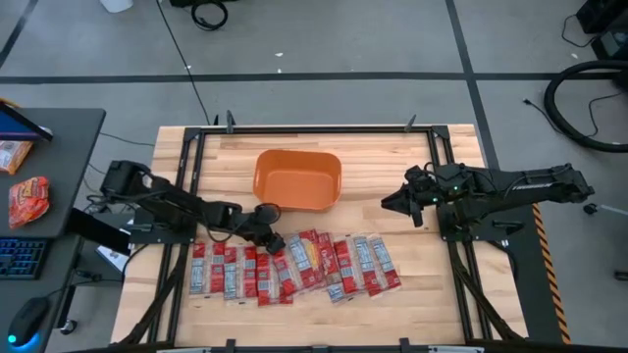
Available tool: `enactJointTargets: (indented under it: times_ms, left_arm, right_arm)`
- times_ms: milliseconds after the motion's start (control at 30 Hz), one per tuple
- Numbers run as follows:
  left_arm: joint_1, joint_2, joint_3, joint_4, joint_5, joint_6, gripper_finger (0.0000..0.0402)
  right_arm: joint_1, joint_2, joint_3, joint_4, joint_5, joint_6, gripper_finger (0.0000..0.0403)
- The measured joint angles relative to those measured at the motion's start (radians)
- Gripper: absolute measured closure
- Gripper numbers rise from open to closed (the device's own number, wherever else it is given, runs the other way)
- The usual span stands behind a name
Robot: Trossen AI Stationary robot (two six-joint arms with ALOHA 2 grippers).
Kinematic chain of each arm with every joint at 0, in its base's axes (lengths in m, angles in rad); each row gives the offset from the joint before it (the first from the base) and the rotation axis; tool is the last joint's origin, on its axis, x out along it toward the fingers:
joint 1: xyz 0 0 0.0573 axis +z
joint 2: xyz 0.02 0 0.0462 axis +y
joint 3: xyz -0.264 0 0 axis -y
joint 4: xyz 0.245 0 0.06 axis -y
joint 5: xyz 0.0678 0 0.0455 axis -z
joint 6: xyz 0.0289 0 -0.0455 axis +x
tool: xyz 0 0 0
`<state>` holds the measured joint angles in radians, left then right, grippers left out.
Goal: Sort popcorn bags into baskets
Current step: Put the red popcorn bag into the orange bin
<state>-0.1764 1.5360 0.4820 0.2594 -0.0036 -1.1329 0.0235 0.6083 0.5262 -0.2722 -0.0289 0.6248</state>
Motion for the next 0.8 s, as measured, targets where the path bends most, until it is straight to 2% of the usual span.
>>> enactJointTargets:
  times_ms: [133, 267, 433, 600, 800]
  left_arm:
    - [-0.007, 0.029, 0.000, 0.062, 0.025, -0.006, 0.0188]
    - [-0.018, 0.032, 0.001, 0.079, 0.057, -0.002, 0.0219]
    - [-0.034, 0.032, 0.001, 0.080, 0.061, 0.000, 0.0293]
    - [-0.042, 0.031, 0.002, 0.096, 0.067, -0.007, 0.0382]
    - [-0.042, -0.011, 0.003, 0.148, 0.115, -0.043, 0.0393]
  right_arm:
    - [0.000, 0.000, 0.000, 0.000, -0.016, 0.004, 0.0315]
    - [0.000, 0.000, 0.000, -0.001, -0.018, 0.004, 0.0315]
    - [0.000, 0.000, 0.000, -0.001, -0.018, -0.014, 0.0315]
    - [-0.001, 0.000, 0.000, 0.000, -0.017, -0.024, 0.0315]
    - [-0.001, 0.000, 0.000, 0.000, -0.016, -0.031, 0.0315]
